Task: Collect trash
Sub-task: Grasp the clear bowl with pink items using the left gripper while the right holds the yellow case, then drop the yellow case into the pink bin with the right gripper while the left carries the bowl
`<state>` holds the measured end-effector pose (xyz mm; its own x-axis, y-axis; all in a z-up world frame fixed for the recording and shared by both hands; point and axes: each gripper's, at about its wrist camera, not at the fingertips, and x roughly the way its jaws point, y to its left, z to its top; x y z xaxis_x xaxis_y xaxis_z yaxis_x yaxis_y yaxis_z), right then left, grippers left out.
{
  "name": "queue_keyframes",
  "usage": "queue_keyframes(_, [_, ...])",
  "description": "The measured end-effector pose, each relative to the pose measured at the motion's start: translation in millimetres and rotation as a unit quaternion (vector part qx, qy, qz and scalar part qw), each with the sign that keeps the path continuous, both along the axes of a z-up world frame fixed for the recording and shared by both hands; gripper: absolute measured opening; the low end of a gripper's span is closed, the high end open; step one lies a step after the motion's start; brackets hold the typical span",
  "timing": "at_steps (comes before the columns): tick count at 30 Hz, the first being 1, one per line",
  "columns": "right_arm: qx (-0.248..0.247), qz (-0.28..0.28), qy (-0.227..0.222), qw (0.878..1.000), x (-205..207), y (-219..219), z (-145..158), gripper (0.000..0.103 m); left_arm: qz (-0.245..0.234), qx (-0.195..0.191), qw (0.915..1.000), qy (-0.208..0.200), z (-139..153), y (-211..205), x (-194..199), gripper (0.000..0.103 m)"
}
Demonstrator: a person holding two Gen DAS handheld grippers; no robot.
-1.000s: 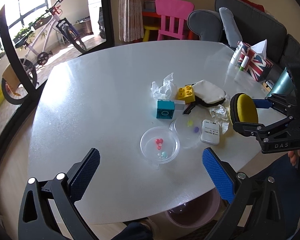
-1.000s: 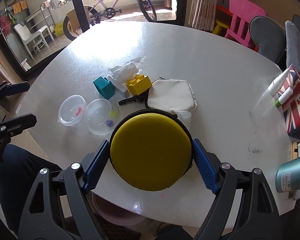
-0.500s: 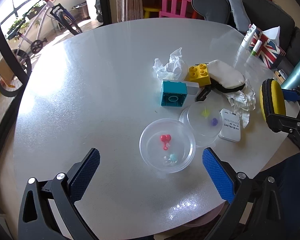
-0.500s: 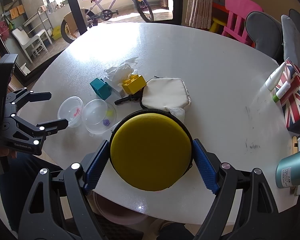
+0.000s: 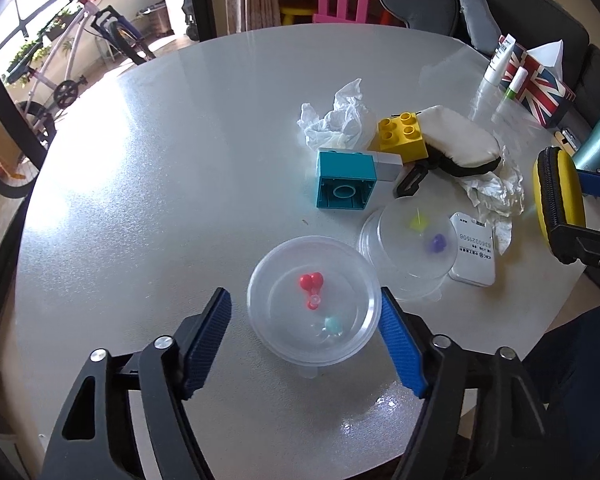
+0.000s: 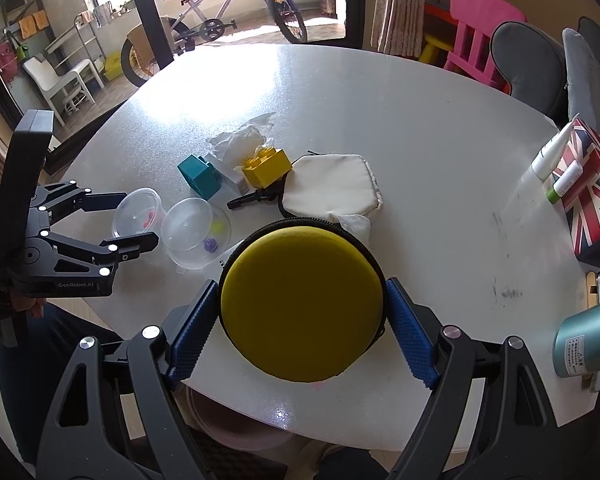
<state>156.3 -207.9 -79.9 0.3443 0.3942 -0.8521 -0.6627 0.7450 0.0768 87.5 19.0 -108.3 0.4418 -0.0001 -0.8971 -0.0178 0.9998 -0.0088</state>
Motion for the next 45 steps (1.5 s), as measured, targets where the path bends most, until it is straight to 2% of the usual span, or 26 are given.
queue_keyframes(6, [0.005,0.000,-0.004,1.000,-1,-3,2,0.082,0.006,-0.006,0.9999,-0.010,3,5,-4,0.059])
queue_keyframes(13, [0.013,0.005,-0.012,1.000,-11,-7,9,0.082,0.001,-0.011,0.9992,-0.039,27,4,-20,0.060])
queue_keyframes(25, [0.029,0.025,-0.018,0.999,-61,-31,30,0.082,-0.016,-0.032,0.9965,-0.076,70,-14,-72,0.060])
queue_keyframes(36, [0.026,0.062,0.011,0.998,-114,-44,20,0.082,-0.024,-0.056,0.9961,-0.063,65,-33,-114,0.060])
queue_keyframes(45, [0.028,0.088,0.033,0.995,-136,-39,8,0.082,-0.035,-0.066,0.9950,-0.067,67,-43,-129,0.060])
